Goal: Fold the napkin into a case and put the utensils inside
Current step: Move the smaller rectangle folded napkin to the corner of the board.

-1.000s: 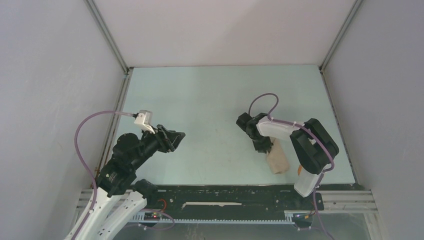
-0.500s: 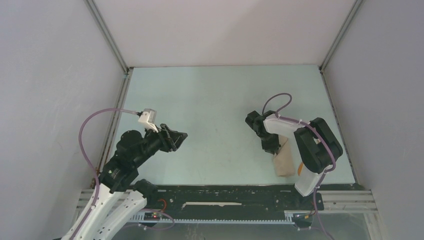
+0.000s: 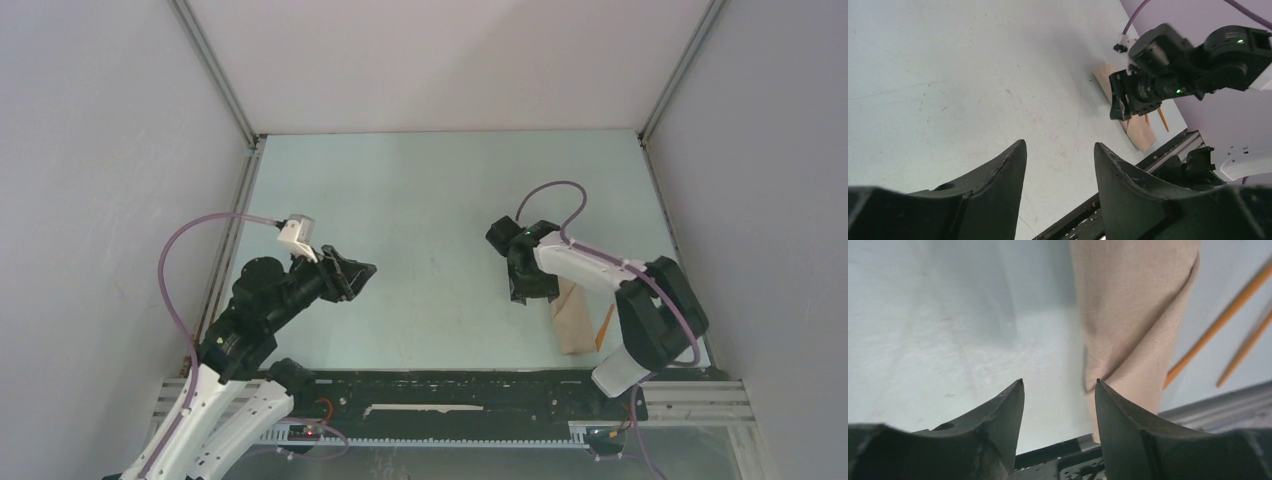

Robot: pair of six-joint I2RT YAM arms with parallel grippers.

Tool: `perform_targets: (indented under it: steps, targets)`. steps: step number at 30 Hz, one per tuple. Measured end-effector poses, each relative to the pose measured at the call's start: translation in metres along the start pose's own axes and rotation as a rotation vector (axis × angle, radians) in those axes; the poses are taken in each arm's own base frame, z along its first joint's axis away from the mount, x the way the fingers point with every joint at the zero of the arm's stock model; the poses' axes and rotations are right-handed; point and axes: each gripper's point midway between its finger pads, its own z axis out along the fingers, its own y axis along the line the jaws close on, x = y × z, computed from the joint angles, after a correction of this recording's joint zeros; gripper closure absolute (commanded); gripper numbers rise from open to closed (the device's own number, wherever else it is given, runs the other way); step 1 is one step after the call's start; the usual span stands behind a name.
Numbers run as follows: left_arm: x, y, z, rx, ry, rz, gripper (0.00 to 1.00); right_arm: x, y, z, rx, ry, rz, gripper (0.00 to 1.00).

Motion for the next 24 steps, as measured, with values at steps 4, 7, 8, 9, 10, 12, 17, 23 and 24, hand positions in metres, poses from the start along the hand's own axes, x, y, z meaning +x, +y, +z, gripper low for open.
perform_targets:
  steps: [4, 7, 8, 9, 10, 12, 17, 23, 24]
  targets:
    - [-0.003, -0.002, -0.005, 0.01, -0.022, 0.003, 0.41, -0.026, 0.007, -0.021, -0.172, -0.072, 0.102, 0.45]
    - [-0.004, -0.002, -0.007, 0.011, -0.026, 0.004, 0.41, -0.045, 0.0, -0.023, -0.246, -0.093, 0.202, 0.56]
    - [-0.002, -0.002, -0.007, 0.008, -0.022, 0.004, 0.41, -0.049, -0.003, -0.022, -0.259, -0.096, 0.229, 0.61]
    - [-0.001, -0.001, -0.008, 0.005, -0.017, 0.004, 0.41, -0.053, -0.006, -0.021, -0.269, -0.097, 0.255, 0.67]
    - [-0.001, -0.001, -0.008, 0.003, -0.014, 0.003, 0.41, -0.055, -0.009, -0.019, -0.269, -0.097, 0.272, 0.73]
    - [0.001, 0.0, -0.008, -0.001, -0.007, 0.002, 0.41, -0.054, -0.014, -0.015, -0.256, -0.092, 0.284, 0.83]
    - [0.001, 0.0, -0.008, -0.001, -0.006, 0.001, 0.41, -0.042, -0.014, -0.006, -0.164, -0.079, 0.231, 0.9]
    - [0.001, 0.0, -0.008, 0.0, -0.007, 0.0, 0.41, -0.006, -0.004, 0.022, 0.044, 0.024, 0.077, 0.91]
    - [0.001, 0.0, -0.008, 0.0, -0.007, 0.0, 0.41, -0.001, -0.001, 0.025, 0.065, 0.035, 0.051, 0.91]
